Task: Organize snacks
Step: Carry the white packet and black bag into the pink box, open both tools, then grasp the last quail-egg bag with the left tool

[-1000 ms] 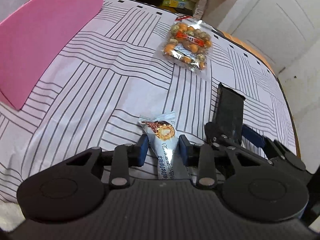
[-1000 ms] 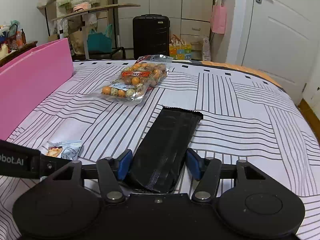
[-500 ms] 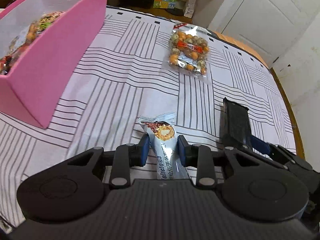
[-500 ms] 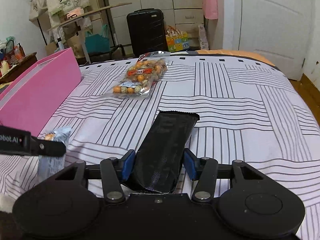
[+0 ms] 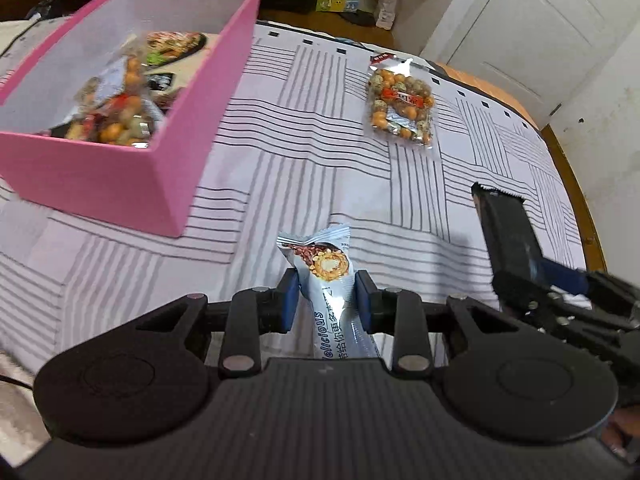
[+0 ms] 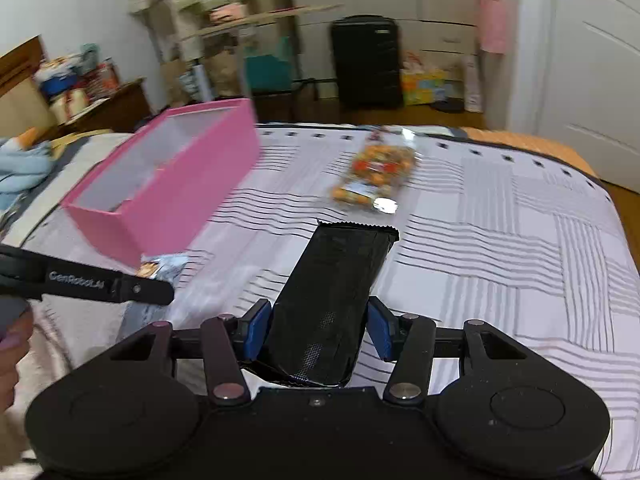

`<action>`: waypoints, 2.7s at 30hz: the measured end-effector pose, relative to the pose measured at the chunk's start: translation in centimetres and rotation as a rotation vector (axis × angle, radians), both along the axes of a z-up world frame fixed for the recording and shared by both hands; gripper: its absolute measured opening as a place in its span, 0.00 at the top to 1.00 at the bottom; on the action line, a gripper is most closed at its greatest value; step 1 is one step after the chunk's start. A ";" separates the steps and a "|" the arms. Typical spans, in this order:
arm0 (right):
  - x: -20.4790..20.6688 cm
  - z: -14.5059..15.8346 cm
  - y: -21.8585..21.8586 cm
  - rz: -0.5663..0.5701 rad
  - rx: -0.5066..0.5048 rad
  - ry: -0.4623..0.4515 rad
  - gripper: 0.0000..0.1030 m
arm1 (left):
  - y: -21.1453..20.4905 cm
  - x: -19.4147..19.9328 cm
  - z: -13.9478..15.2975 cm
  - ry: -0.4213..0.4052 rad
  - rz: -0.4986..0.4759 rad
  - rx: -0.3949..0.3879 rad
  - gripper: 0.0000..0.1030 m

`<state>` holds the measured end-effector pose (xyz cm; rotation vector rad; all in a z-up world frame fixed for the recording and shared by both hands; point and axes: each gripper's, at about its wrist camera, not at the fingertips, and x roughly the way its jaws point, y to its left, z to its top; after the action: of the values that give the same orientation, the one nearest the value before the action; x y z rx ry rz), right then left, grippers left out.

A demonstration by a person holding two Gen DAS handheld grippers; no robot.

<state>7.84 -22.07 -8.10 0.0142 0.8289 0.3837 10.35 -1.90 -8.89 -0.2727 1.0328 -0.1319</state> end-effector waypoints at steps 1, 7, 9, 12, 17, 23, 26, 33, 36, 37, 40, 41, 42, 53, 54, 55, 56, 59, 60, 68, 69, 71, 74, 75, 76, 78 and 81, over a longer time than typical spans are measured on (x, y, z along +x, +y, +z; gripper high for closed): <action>-0.1 0.6 0.4 0.019 0.007 0.002 0.45 | 0.4 -0.4 0.5 -0.008 0.001 0.002 0.72; -0.1 3.8 3.8 0.149 0.041 -0.003 0.45 | 3.5 -2.4 3.7 -0.064 -0.003 -0.027 0.72; 0.0 4.7 5.4 0.195 0.040 -0.012 0.45 | 4.5 -3.1 4.8 -0.091 0.004 -0.029 0.72; 0.3 5.8 7.9 0.265 0.036 -0.043 0.45 | 6.4 -3.8 6.5 -0.133 0.028 -0.032 0.72; 2.3 7.2 12.5 0.325 0.016 -0.116 0.45 | 9.6 -3.6 8.7 -0.204 0.086 -0.021 0.72; 6.6 6.2 17.3 0.380 0.023 -0.137 0.45 | 13.7 -1.4 9.4 -0.250 0.163 0.002 0.72; 8.6 4.7 19.8 0.395 0.016 -0.111 0.45 | 15.8 0.9 8.5 -0.238 0.222 0.027 0.72; 11.0 2.0 24.5 0.404 -0.099 -0.107 0.45 | 19.6 5.6 5.5 -0.190 0.310 0.039 0.72; 11.4 1.1 25.4 0.402 -0.135 -0.130 0.42 | 20.0 6.9 4.5 -0.190 0.334 0.056 0.71; 11.4 0.9 25.5 0.393 -0.140 -0.140 0.38 | 20.1 7.3 4.2 -0.189 0.340 0.056 0.69; 11.0 1.3 25.1 0.350 -0.146 -0.155 0.25 | 20.0 7.9 3.5 -0.145 0.323 0.077 0.52; 10.6 1.7 24.6 0.349 -0.130 -0.164 0.25 | 19.9 7.8 3.5 -0.137 0.317 0.086 0.52; 10.3 2.2 24.1 0.349 -0.115 -0.174 0.25 | 19.8 7.4 3.5 -0.148 0.314 0.091 0.51; 8.3 8.5 13.7 0.276 -0.071 -0.304 0.19 | 17.0 4.3 8.6 -0.252 0.195 0.104 0.48; 8.3 8.9 12.3 0.259 -0.071 -0.311 0.19 | 16.6 4.2 9.1 -0.263 0.183 0.105 0.47; 8.5 9.2 11.2 0.243 -0.068 -0.314 0.19 | 16.0 4.1 9.6 -0.276 0.167 0.106 0.44; 8.7 9.4 9.9 0.222 -0.063 -0.315 0.19 | 15.3 4.1 10.1 -0.288 0.149 0.107 0.43; 9.6 9.5 6.9 0.180 -0.038 -0.293 0.19 | 13.2 4.4 11.2 -0.321 0.105 0.123 0.35; 9.9 9.2 6.0 0.169 -0.031 -0.278 0.17 | 12.3 4.7 11.5 -0.330 0.087 0.128 0.31; 13.5 3.6 2.1 0.057 0.021 -0.181 0.04 | 4.6 8.6 11.0 -0.374 -0.019 0.051 0.25; 14.1 2.6 1.8 0.052 0.032 -0.169 0.04 | 3.7 9.3 10.6 -0.366 -0.030 0.034 0.24; 14.8 0.8 1.6 0.049 0.047 -0.141 0.04 | 2.0 10.8 9.4 -0.343 -0.053 0.000 0.25; 16.0 -2.1 1.9 0.062 0.043 -0.097 0.04 | -0.1 13.1 7.1 -0.300 -0.064 -0.037 0.25; 16.4 -2.9 2.3 0.064 0.024 -0.094 0.04 | -0.8 13.9 6.1 -0.292 -0.054 -0.050 0.25; 16.8 -3.8 2.7 0.070 -0.001 -0.090 0.04 | -1.3 14.5 5.1 -0.283 -0.037 -0.066 0.25; 17.8 -5.4 3.3 0.067 -0.041 -0.092 0.04 | -2.5 16.1 2.8 -0.242 -0.036 -0.087 0.25; 19.3 -7.4 3.3 0.015 -0.083 -0.104 0.03 | -4.0 18.2 0.1 -0.215 -0.056 -0.090 0.25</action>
<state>27.18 -18.82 -15.50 -0.0889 0.7417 0.3611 28.58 -5.94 -8.80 -0.3043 0.8223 -0.2528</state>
